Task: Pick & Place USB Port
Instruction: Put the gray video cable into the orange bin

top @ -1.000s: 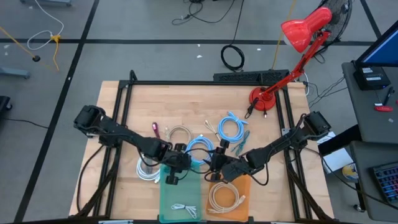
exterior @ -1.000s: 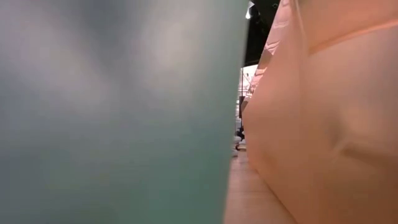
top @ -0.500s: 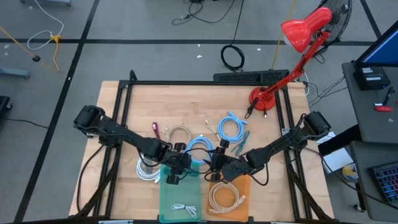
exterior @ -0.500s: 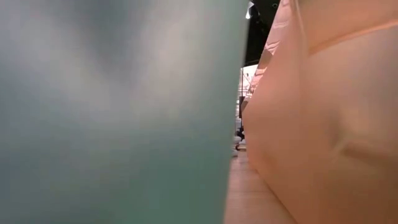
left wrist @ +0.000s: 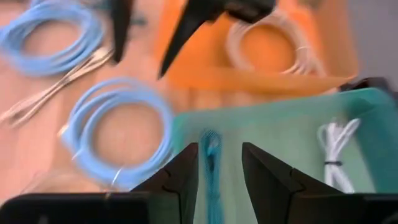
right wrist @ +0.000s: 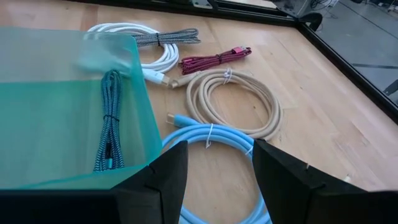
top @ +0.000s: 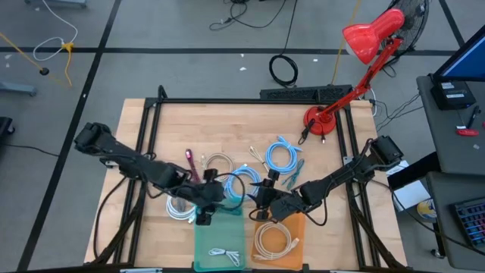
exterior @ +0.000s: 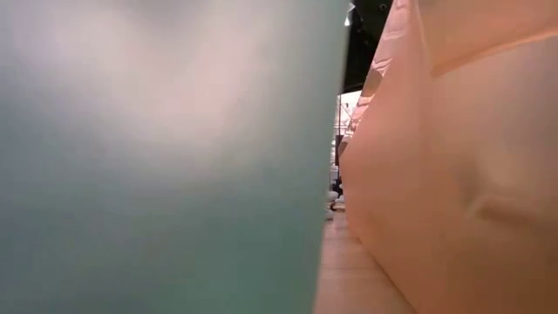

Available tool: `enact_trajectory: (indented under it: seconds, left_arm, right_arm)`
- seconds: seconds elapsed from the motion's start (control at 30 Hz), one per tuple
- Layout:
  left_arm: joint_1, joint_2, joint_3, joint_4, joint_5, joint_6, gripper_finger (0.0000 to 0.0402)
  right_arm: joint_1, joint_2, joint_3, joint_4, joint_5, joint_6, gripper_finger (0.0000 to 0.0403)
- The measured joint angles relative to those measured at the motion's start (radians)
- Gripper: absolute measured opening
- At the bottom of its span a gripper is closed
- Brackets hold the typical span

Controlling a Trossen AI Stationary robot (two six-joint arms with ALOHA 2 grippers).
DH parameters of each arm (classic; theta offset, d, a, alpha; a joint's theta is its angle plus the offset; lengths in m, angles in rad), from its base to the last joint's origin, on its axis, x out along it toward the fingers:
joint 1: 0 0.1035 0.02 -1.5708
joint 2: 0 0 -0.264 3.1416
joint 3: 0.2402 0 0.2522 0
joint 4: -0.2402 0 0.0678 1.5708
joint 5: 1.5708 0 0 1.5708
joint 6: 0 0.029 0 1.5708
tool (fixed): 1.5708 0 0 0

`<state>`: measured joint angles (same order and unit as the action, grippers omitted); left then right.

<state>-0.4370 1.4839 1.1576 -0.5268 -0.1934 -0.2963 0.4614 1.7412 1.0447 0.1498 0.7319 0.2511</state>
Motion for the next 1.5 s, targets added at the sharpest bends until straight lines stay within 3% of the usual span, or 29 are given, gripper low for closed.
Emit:
enact_trajectory:
  seconds: [0.27,0.57,0.8,0.93,1.03,1.3,1.5]
  left_arm:
    - [-0.162,-0.025,-0.001,-0.263,-0.329,-0.288,0.0127]
    - [-0.348,-0.027,-0.07,-0.361,-0.673,-0.581,0.0127]
    - [-0.366,-0.027,-0.182,-0.489,-0.65,-0.859,0.0127]
    - [-0.35,-0.033,-0.2,-0.627,-0.569,-0.92,0.0127]
    - [-0.303,-0.081,-0.2,-0.712,-0.576,-0.979,0.0127]
    - [-0.17,-0.232,-0.2,-0.698,-0.578,-0.987,0.0127]
    - [-0.204,-0.262,-0.2,-0.685,-0.664,-1.0,0.0127]
  right_arm:
    - [-0.04,0.0,0.0,-0.057,0.0,0.137,0.0169]
    - [-0.202,-0.022,0.002,-0.162,-0.098,0.283,0.0169]
    - [-0.325,-0.035,0.024,-0.161,-0.187,0.233,0.0169]
    - [-0.37,-0.034,0.062,-0.15,-0.213,0.182,0.0169]
    - [-0.406,-0.034,0.089,-0.118,-0.217,0.152,0.0169]
    - [-0.521,-0.034,0.146,-0.08,-0.308,0.125,0.0169]
    - [-0.599,0.017,0.146,-0.064,-0.478,0.103,0.0169]
